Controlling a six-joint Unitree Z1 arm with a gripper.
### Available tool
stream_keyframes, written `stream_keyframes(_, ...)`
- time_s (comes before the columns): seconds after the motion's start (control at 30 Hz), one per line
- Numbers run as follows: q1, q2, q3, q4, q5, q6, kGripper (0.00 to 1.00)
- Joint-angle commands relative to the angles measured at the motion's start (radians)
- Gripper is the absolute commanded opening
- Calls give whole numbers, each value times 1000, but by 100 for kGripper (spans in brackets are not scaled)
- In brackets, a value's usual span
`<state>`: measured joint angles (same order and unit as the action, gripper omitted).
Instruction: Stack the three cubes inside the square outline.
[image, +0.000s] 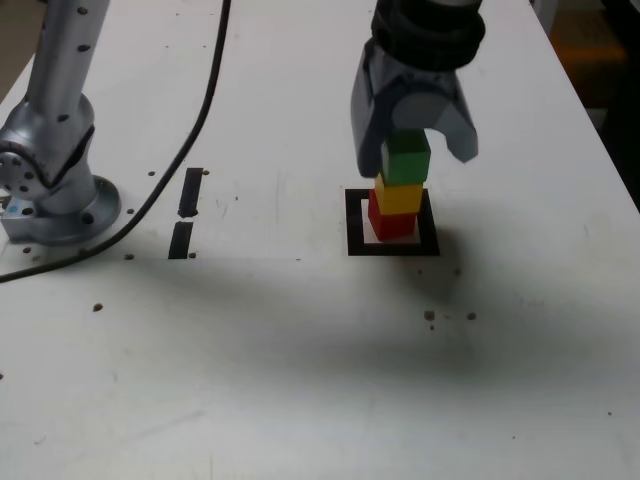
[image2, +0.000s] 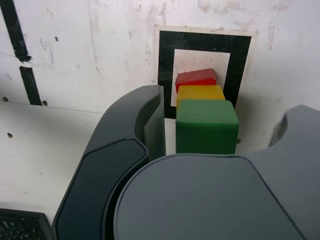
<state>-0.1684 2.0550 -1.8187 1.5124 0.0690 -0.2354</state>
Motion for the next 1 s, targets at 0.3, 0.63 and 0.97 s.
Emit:
stream_keyframes(0.3,-5,-383,37,92,-80,37,100)
stream_keyframes(0.63,-3,-622,604,-43,-74,49,100)
stream_keyframes(0.97,2,-621,912,-278,-75,73,99)
